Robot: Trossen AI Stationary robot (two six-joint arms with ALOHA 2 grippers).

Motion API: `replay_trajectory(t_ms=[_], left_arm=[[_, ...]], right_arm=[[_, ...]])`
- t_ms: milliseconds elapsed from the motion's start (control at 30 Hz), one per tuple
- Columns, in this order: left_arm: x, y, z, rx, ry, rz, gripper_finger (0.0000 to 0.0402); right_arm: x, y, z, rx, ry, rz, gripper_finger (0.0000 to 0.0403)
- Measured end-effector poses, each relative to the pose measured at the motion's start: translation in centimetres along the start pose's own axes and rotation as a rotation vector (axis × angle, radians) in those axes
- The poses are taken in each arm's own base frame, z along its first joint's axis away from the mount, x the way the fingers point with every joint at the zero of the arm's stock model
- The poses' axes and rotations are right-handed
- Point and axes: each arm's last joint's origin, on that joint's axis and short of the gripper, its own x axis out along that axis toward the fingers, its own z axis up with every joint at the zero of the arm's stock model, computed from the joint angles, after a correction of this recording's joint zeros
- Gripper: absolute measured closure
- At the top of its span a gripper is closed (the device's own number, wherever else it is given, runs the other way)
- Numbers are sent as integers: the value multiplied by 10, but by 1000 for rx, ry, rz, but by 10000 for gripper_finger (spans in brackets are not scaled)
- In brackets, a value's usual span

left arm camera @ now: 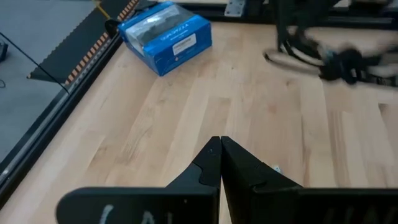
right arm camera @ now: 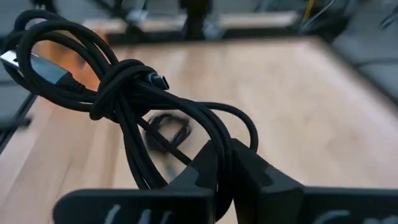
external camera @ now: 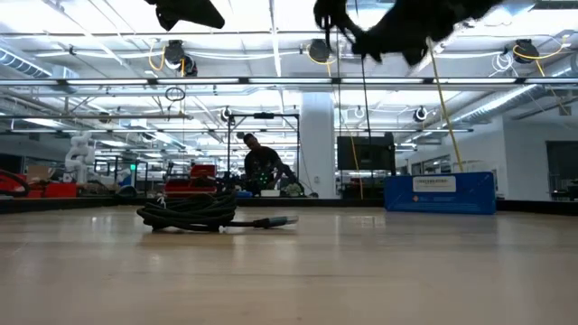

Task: Pick and place USB-C Cables
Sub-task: Put the bottom black cable charger into the orange bin

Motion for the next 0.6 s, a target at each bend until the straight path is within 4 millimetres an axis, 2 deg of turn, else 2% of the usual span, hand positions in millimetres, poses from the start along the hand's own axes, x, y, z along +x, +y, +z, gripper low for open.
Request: replay_trajectory(t_ms=[167,333,600], left_arm=[[0,0,1,0,-10,-2,394],[0,0,1,0,-10,-2,394],[0,-1,2,11,-22,-5,394]], right_arm=[[-30,-12,21,-33,-135,-86,393],[-55,-21,33,-54,-220,-122,393],[-74,-28,36,-75,-236,-121,393]])
